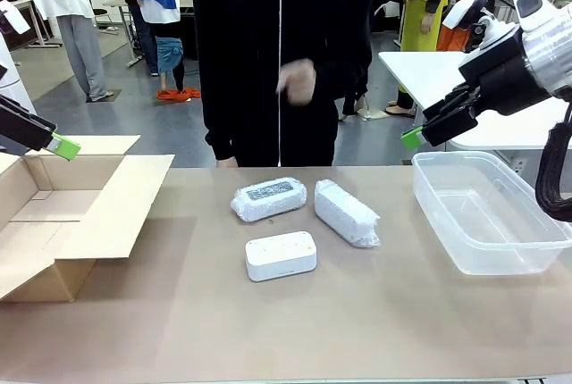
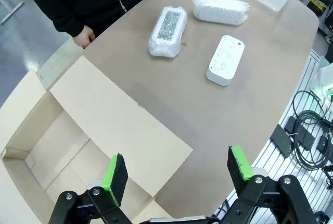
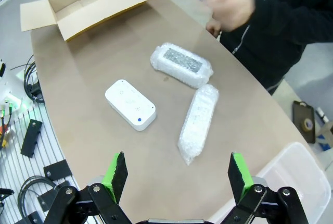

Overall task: Separate and place wrapped and unwrapped clocks.
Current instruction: Pick up the Digital clock indicated by the person.

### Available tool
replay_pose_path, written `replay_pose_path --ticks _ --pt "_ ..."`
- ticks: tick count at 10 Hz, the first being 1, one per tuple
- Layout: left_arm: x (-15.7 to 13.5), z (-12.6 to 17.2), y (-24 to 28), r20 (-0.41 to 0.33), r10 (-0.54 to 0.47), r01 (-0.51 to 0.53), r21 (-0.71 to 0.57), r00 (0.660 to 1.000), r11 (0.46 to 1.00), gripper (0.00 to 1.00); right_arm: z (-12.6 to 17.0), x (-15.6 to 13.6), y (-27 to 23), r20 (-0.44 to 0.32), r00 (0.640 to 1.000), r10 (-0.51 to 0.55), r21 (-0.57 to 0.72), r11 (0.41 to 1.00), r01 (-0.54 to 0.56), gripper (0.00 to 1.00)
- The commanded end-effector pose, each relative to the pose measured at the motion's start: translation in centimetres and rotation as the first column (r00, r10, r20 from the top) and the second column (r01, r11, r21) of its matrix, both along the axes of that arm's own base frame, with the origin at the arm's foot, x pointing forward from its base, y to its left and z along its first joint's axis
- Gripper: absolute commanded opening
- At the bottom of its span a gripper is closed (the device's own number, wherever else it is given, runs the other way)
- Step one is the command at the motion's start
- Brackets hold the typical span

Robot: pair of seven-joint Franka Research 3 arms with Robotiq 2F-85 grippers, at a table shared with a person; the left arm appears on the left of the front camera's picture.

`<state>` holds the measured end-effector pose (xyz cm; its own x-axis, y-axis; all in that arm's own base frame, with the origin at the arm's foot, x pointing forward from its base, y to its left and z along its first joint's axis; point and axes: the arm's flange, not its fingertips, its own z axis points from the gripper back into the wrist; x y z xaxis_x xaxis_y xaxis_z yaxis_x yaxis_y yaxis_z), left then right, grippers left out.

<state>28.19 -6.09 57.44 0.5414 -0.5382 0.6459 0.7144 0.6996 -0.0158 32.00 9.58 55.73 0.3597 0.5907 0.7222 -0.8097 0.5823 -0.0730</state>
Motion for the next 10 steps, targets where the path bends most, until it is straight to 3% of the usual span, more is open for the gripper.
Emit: replay_pose_path --ticks 1,10 --pt "-0.13 0.04 0.04 -0.003 -0.009 0.009 -0.009 1.0 1.0 1.0 -0.03 -0.08 -0.09 -0.004 1.0 0.008 -0.004 1.0 -0.008 1.0" --pt "-0.13 0.04 0.04 -0.003 -0.009 0.009 -0.009 1.0 1.0 1.0 -0.03 -0.08 -0.09 -0.004 1.0 0.008 -0.004 1.0 -0.008 1.0"
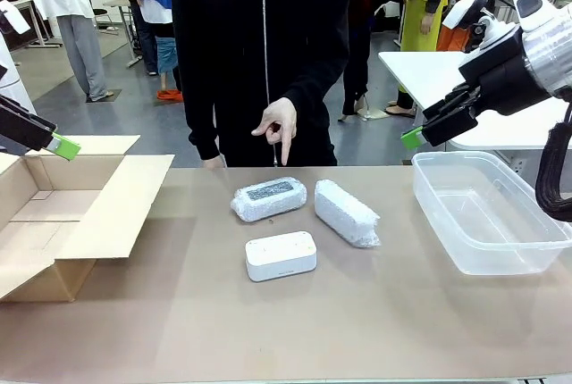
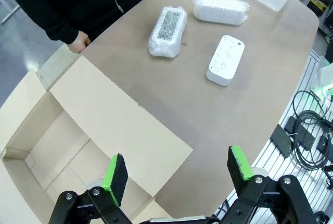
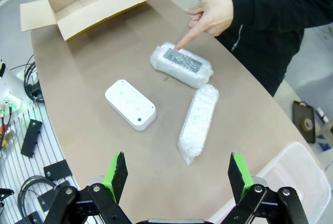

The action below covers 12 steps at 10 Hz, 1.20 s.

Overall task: Separate and place wrapped and unwrapped clocks.
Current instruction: Pick up the Digital clock indicated by the person.

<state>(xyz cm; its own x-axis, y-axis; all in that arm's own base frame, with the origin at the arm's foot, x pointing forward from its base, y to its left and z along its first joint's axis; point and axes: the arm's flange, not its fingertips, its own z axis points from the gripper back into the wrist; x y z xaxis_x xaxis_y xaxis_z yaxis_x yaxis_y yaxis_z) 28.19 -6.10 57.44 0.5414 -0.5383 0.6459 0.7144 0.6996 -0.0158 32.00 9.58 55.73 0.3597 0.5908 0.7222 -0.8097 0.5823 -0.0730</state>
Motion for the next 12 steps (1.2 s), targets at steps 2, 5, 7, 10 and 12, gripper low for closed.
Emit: replay_pose_path --ticks 2,5,7,10,12 --pt "-0.12 0.04 0.04 -0.003 -0.009 0.009 -0.009 1.0 1.0 1.0 -0.03 -0.08 -0.09 -0.004 1.0 0.008 -0.004 1.0 -0.008 1.0" --pt "-0.12 0.04 0.04 -0.003 -0.009 0.009 -0.009 1.0 1.0 1.0 -0.03 -0.08 -0.09 -0.004 1.0 0.008 -0.004 1.0 -0.008 1.0" --pt "-0.12 0.04 0.04 -0.003 -0.009 0.009 -0.009 1.0 1.0 1.0 -0.03 -0.08 -0.09 -0.004 1.0 0.008 -0.004 1.0 -0.008 1.0" --pt "-0.12 0.04 0.04 -0.003 -0.009 0.009 -0.009 1.0 1.0 1.0 -0.03 -0.08 -0.09 -0.004 1.0 0.008 -0.004 1.0 -0.008 1.0" --pt "-0.12 0.04 0.04 -0.003 -0.009 0.009 -0.009 1.0 1.0 1.0 -0.03 -0.08 -0.09 -0.004 1.0 0.008 -0.004 1.0 -0.008 1.0"
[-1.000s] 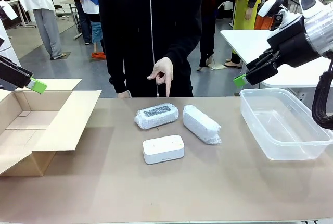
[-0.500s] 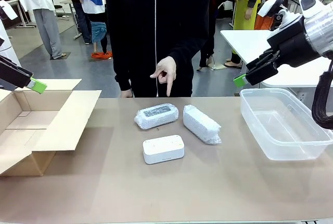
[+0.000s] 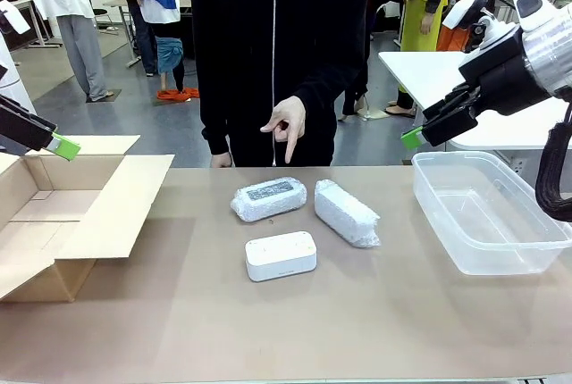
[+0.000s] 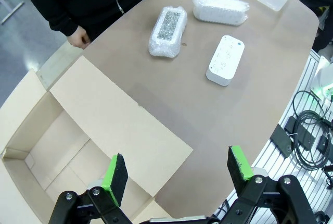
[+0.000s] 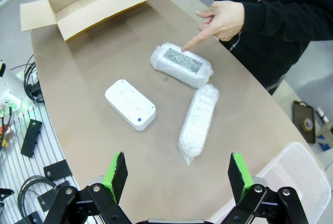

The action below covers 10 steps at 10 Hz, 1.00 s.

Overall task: Separate and place wrapped and unwrapped clocks.
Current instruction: Pick up the Digital clock indicated by the person.

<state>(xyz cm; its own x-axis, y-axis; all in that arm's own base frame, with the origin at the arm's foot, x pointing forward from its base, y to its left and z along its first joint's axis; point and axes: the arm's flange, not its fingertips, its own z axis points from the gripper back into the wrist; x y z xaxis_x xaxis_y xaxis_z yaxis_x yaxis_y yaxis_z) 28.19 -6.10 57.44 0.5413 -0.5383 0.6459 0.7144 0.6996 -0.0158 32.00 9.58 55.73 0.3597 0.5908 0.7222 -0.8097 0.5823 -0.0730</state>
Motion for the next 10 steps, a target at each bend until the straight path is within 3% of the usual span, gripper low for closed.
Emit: replay_pose_path --ticks 1,5,7,9,10 --pt "-0.1 0.0 0.0 -0.003 -0.009 0.009 -0.009 1.0 1.0 1.0 0.0 -0.1 -0.1 -0.004 1.0 0.008 -0.004 1.0 -0.008 1.0" --pt "-0.1 0.0 0.0 -0.003 -0.009 0.009 -0.009 1.0 1.0 1.0 0.0 0.0 0.0 0.0 1.0 0.0 0.0 1.0 0.0 1.0" --pt "-0.1 0.0 0.0 -0.003 -0.009 0.009 -0.009 1.0 1.0 1.0 -1.8 2.4 6.9 -0.082 0.98 0.181 -0.117 0.975 -0.19 1.0" --pt "-0.1 0.0 0.0 -0.003 -0.009 0.009 -0.009 1.0 1.0 1.0 -3.2 3.4 14.1 -0.205 0.919 0.337 -0.226 0.897 -0.38 1.0" --pt "-0.1 0.0 0.0 -0.003 -0.009 0.009 -0.009 1.0 1.0 1.0 -5.5 4.3 17.5 -0.28 0.883 0.378 -0.274 0.85 -0.451 1.0"
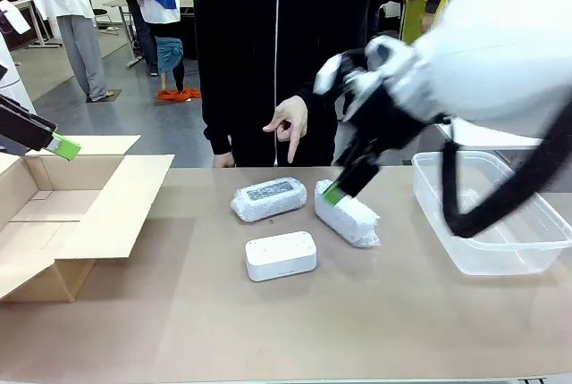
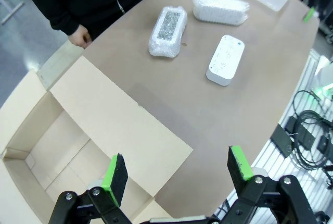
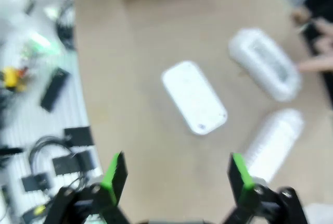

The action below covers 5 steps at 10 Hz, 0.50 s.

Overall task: Separate and place wrapped and unwrapped clocks.
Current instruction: Pick up the Digital clock indicated by the person.

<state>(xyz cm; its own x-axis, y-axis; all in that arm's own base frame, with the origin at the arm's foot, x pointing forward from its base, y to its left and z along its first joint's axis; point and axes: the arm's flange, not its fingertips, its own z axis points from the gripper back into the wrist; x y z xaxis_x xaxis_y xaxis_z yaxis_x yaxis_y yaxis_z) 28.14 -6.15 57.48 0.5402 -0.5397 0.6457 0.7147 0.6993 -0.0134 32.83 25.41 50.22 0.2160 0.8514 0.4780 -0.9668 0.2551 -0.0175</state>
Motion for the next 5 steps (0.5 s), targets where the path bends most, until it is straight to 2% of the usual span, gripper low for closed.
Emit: replay_pose_path --ticks 1,3,4,5 --pt "-0.1 0.0 0.1 -0.004 -0.008 0.008 -0.011 1.0 1.0 1.0 -2.2 3.7 3.9 -0.087 0.985 0.15 -0.121 0.98 -0.16 1.0" --pt "-0.1 0.0 0.1 -0.004 -0.008 0.008 -0.011 1.0 1.0 1.0 -6.6 4.2 5.0 -0.158 0.953 0.258 -0.147 0.949 -0.281 1.0" --pt "-0.1 0.0 0.1 -0.004 -0.008 0.008 -0.011 1.0 1.0 1.0 -7.3 5.0 3.0 -0.133 0.961 0.242 -0.055 0.966 -0.251 1.0" --pt "-0.1 0.0 0.1 -0.004 -0.008 0.008 -0.011 1.0 1.0 1.0 -6.7 2.6 6.3 -0.152 0.97 0.19 -0.138 0.968 -0.211 1.0"
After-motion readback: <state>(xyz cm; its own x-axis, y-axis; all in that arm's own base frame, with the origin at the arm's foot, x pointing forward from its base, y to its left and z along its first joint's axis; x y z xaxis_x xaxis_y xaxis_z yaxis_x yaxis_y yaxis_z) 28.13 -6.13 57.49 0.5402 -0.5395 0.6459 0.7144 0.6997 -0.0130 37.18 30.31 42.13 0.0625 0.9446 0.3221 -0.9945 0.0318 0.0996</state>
